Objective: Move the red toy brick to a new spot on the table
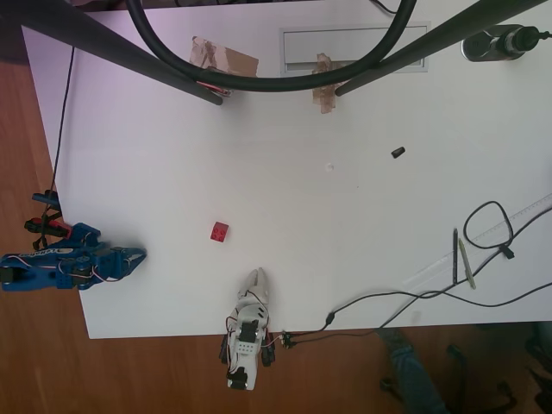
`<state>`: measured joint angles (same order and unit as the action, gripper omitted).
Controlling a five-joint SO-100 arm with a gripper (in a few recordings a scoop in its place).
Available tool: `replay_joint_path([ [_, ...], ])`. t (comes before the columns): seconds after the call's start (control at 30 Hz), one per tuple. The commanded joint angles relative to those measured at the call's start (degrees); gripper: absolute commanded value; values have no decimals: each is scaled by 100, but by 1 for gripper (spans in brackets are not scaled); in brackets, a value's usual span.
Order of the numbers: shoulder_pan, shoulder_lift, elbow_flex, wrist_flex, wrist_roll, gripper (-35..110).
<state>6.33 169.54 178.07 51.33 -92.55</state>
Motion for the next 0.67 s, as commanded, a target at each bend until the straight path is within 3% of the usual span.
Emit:
replay_joint_path([
  [0.0,-44,615,202,492,-475,0],
  [0.23,-202,1213,536,1345,-712,0],
  [0.63,-334,1811,642,1688,-281,3],
])
